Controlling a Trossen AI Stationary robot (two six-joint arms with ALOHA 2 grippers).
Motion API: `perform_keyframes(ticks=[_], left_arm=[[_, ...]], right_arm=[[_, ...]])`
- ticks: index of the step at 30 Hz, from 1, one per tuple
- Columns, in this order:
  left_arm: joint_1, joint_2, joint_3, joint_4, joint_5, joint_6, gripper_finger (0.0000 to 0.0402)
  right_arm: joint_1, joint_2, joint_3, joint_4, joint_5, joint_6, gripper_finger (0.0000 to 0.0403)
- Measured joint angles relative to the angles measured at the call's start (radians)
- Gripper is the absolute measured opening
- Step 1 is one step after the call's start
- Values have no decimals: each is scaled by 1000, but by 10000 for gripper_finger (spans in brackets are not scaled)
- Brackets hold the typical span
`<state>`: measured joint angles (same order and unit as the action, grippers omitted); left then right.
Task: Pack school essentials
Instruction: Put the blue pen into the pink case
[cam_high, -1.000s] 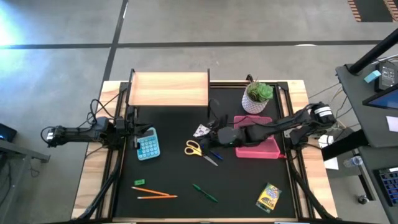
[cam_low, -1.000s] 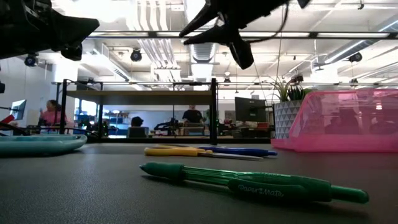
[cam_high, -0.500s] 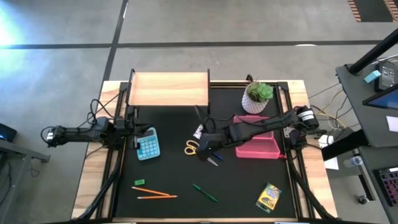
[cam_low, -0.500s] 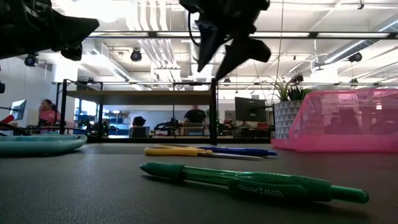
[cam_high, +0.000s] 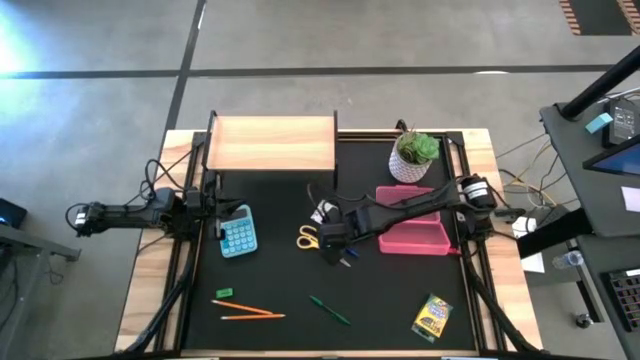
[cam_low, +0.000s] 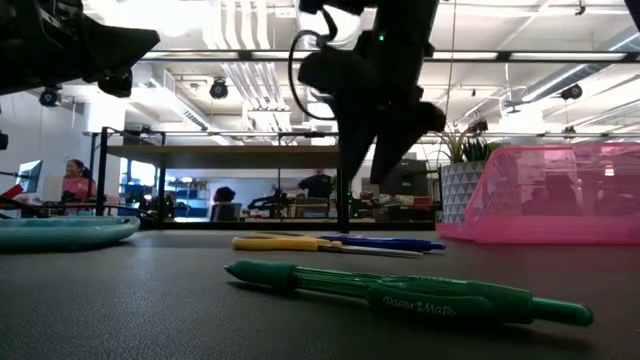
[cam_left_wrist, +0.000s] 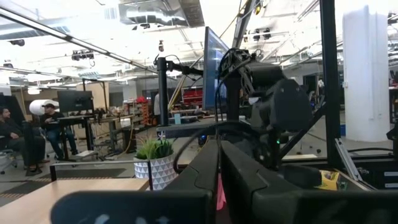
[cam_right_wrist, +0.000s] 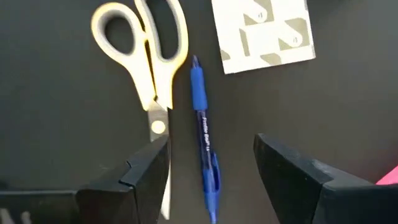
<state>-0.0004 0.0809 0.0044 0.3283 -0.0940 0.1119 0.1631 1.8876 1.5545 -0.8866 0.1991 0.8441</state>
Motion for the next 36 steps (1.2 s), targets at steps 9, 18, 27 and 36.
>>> perform_keyframes(ticks=[9,18,27,36], left_arm=[[0,0,0,-1,0,0,0],[0,4,0,0,0,0,0],[0,4,0,0,0,0,0],[0,4,0,0,0,0,0]], right_arm=[[-6,83,-3,-20,-23,-52,199],[-6,125,-4,-17,-29,-84,175],[-13,131,-4,-13,-42,-90,139],[-15,131,-6,-8,-42,-90,49]])
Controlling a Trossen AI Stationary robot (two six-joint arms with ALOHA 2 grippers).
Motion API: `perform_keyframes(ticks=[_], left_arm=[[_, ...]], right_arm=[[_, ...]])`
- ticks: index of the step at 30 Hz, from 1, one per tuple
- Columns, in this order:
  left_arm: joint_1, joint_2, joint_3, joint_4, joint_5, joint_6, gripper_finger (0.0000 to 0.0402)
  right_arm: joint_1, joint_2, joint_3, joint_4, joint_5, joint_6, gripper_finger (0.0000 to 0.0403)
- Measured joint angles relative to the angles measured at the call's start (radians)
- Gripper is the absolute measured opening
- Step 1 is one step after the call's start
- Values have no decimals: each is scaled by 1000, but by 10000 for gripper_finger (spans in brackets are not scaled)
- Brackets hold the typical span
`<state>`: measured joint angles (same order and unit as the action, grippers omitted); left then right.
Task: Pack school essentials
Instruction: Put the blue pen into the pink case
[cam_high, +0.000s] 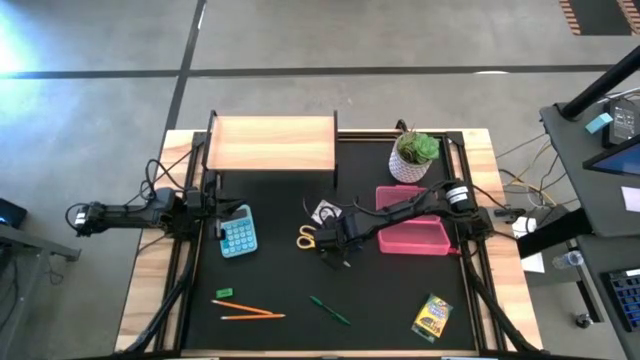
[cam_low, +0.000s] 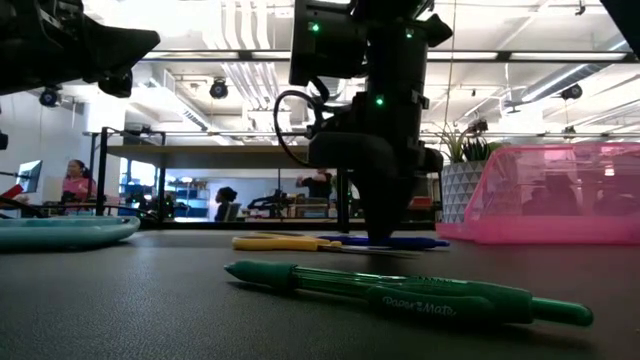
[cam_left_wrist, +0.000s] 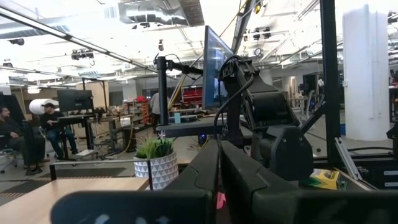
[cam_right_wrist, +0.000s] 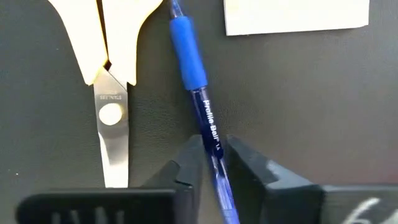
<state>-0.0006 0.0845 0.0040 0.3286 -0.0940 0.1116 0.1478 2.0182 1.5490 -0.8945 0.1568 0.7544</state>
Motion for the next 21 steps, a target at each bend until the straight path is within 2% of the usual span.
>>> perform_keyframes(ticks=[5,12,21], left_arm=[[0,0,0,0,0,0,0],[0,0,0,0,0,0,0],[0,0,0,0,0,0,0]], right_arm=[[0,0,0,2,0,0,14],[0,-17,-1,-1,-14,0,10],[0,-164,0,-75,-8,-62,9]])
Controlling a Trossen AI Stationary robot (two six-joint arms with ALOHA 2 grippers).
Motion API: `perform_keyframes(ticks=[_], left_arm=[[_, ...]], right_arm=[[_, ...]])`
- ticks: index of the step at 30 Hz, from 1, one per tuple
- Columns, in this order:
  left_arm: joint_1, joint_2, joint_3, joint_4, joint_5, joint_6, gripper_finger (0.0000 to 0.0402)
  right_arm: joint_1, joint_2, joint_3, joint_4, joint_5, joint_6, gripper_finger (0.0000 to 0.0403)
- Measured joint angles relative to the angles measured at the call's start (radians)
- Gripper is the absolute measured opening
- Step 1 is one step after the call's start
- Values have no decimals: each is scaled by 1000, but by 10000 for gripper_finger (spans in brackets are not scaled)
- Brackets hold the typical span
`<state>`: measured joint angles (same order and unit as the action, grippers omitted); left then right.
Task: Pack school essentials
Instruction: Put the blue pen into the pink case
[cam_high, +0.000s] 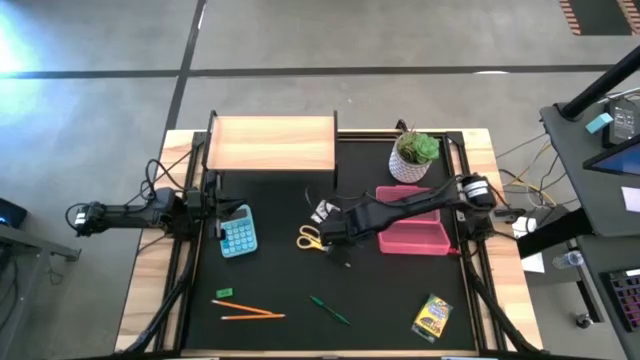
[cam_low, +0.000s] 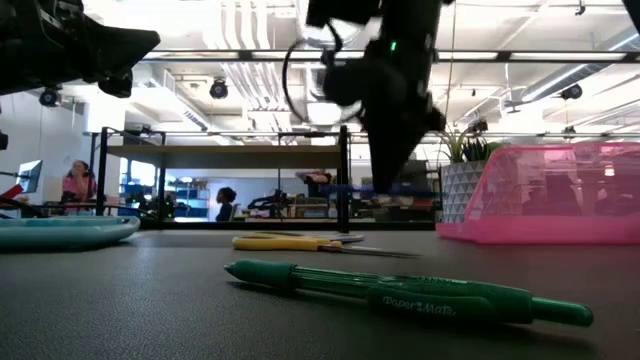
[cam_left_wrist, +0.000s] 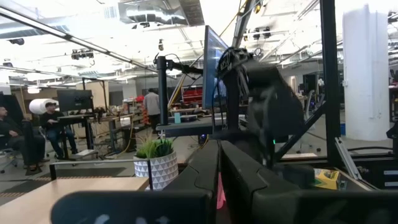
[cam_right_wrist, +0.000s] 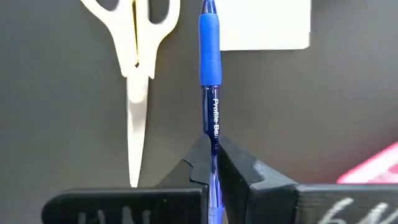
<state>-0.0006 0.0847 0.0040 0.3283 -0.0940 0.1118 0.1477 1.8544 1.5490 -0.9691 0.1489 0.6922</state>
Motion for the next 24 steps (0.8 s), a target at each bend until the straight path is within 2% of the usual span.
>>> perform_keyframes(ticks=[14,20,24], left_arm=[[0,1,0,0,0,0,0],[0,1,0,1,0,0,0],[0,0,0,1,0,0,0]], right_arm=[[-4,-347,-41,-378,92,-38,9],[-4,-474,-223,-386,76,-1,9],[-4,-539,-372,-368,14,3,9]])
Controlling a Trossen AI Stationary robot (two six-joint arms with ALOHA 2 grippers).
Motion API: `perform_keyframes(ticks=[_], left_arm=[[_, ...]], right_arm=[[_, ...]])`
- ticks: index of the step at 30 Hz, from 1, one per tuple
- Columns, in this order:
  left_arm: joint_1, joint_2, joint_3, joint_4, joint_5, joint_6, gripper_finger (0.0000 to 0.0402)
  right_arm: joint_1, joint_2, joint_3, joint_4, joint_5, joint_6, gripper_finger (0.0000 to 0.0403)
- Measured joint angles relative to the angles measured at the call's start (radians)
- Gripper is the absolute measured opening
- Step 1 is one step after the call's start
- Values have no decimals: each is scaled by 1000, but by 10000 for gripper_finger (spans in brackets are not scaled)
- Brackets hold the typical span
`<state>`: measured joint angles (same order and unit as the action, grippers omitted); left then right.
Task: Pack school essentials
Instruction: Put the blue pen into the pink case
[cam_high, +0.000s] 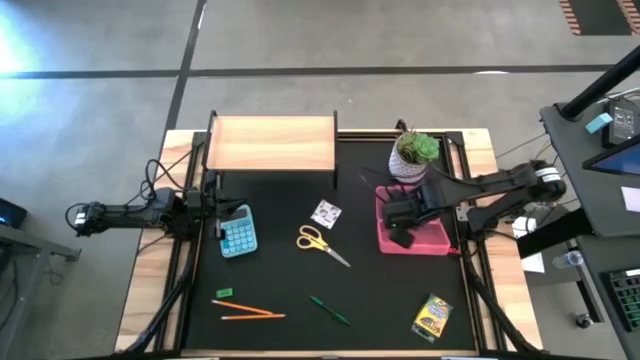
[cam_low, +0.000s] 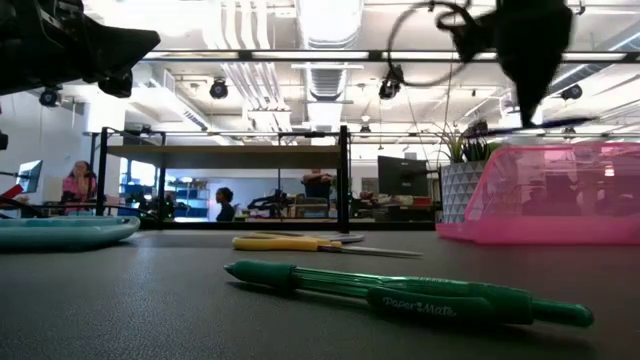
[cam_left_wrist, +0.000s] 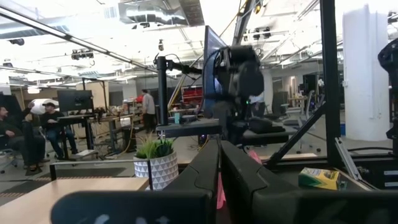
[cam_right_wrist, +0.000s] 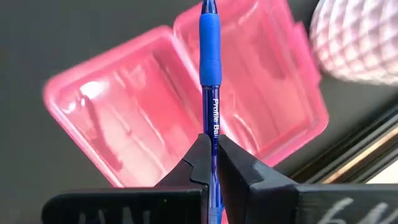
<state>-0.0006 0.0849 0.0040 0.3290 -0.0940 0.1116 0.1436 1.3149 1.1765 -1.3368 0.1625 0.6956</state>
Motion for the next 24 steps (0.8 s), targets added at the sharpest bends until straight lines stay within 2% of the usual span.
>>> perform_keyframes(ticks=[9,19,24], left_arm=[[0,0,0,0,0,0,0],[0,0,0,0,0,0,0],[0,0,0,0,0,0,0]], right_arm=[[0,-100,-267,146,-93,-13,9],[0,-90,-373,347,-141,-121,9],[0,-65,-387,371,-137,-130,10]])
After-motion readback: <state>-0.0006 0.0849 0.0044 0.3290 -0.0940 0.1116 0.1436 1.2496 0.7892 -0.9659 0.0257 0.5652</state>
